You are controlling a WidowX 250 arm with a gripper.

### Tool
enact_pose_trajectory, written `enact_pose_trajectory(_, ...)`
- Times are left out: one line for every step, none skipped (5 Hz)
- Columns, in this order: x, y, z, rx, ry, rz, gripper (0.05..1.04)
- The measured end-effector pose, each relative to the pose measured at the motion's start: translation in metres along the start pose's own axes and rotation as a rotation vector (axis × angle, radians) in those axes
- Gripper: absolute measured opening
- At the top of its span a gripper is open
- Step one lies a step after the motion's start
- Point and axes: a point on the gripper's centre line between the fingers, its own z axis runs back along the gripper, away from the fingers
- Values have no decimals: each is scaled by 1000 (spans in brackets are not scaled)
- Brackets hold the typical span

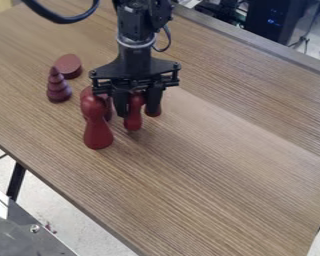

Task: Move the red thing to the center of the table

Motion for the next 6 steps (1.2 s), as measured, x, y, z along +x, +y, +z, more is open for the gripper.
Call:
enact_pose_trajectory(0, -3, 7, -81, 22, 33, 526)
enact_pose_trajectory(3, -4, 5, -121, 25, 7, 593)
enact_pose_trajectory(4, -2, 2, -111, 31, 6, 773)
enact_pose_trajectory(6, 0, 0, -79, 33, -3, 786)
enact_pose_trajectory(6, 1, -2, -63, 34, -8, 808)
enact_pose_trajectory(5, 0, -1, -67, 38, -9, 875)
